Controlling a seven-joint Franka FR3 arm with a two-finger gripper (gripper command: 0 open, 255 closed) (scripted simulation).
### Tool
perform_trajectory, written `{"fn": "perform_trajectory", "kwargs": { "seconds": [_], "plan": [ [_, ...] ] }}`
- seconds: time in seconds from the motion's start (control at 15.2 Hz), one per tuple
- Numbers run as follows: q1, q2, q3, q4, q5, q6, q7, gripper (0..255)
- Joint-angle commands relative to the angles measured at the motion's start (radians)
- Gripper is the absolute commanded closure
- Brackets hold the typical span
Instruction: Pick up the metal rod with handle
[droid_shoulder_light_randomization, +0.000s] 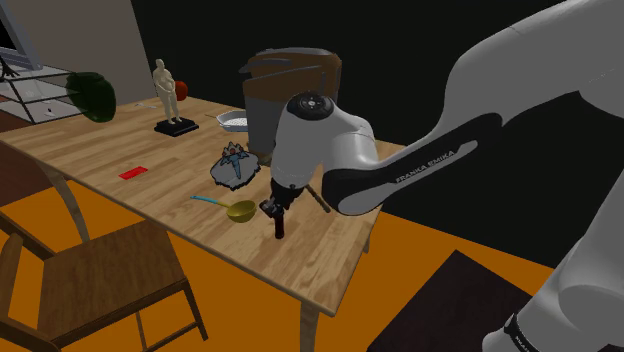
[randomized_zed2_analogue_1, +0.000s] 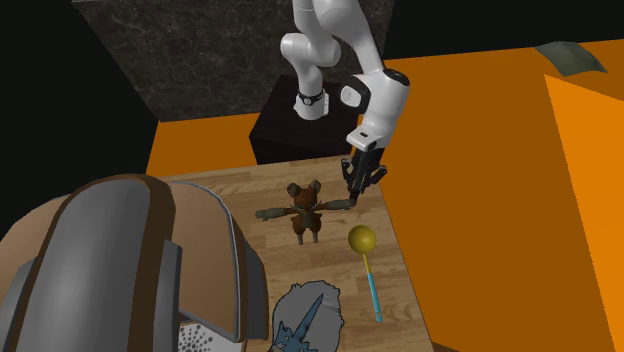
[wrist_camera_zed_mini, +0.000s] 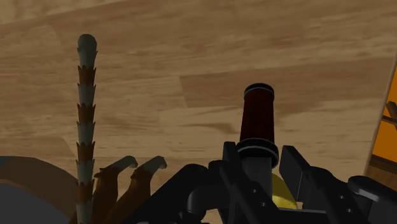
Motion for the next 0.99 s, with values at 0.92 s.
{"fn": "perform_trajectory", "kwargs": {
  "seconds": [0.92],
  "plan": [
    [-0.012,-0.093,0.016,0.089,0.146,-0.138,-0.135,255]
  ]
}}
